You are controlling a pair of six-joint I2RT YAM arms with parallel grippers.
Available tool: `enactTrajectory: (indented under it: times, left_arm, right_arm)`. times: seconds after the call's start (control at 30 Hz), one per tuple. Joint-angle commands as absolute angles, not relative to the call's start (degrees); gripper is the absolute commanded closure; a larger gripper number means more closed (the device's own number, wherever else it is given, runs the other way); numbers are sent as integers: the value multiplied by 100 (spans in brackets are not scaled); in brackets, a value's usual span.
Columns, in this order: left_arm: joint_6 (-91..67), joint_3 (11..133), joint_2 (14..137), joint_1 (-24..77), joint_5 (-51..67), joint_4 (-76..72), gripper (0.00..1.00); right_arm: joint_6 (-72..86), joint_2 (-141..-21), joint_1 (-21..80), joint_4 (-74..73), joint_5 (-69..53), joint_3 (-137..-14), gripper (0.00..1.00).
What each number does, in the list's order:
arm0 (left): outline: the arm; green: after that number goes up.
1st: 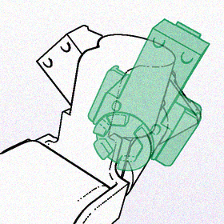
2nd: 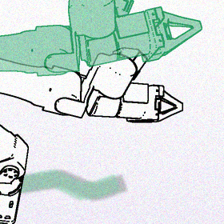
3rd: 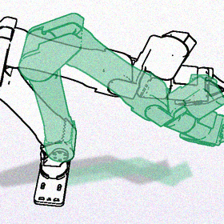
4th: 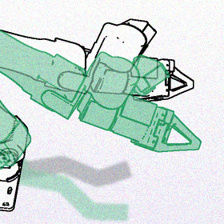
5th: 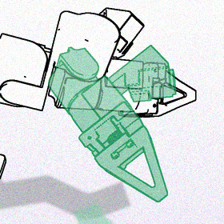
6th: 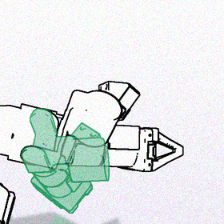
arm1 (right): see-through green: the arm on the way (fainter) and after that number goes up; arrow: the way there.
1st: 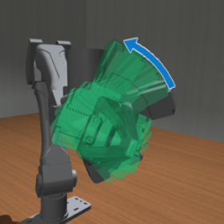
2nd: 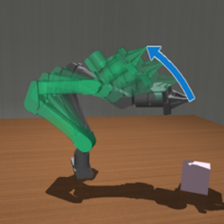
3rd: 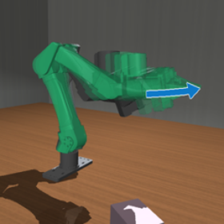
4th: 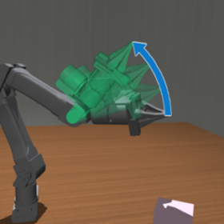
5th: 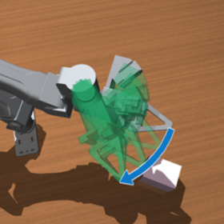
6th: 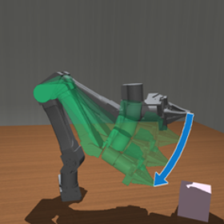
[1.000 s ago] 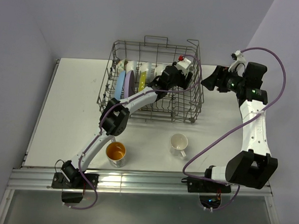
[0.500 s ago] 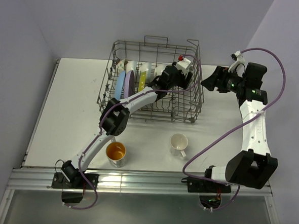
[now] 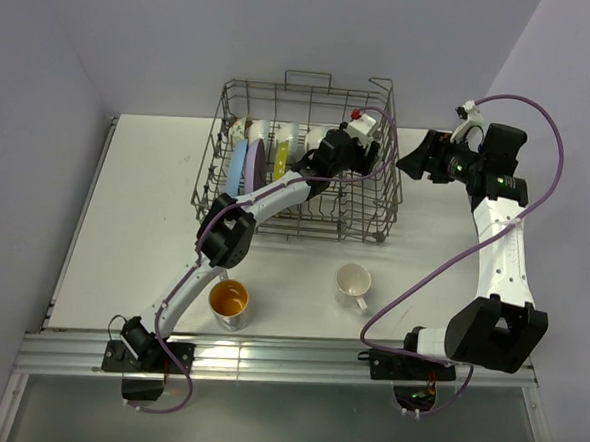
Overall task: Load the mixed dishes into the dish rack
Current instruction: Place the cup upside down on the dish rack
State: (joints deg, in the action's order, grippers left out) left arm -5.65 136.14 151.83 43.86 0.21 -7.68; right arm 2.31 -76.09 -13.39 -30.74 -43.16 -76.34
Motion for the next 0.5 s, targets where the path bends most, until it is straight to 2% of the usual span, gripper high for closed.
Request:
enactTrajectory:
  times: [0.0, 0.47]
  left_arm:
    - [-659, 13702, 15249, 4412, 26, -861, 33]
    - [-668, 13641, 15214, 4438, 53, -879, 21]
  right_arm:
    - [264, -7541, -1380, -2900, -4421, -7620, 18]
    - [246, -7532, -1380, -2909, -4403, -7603, 18]
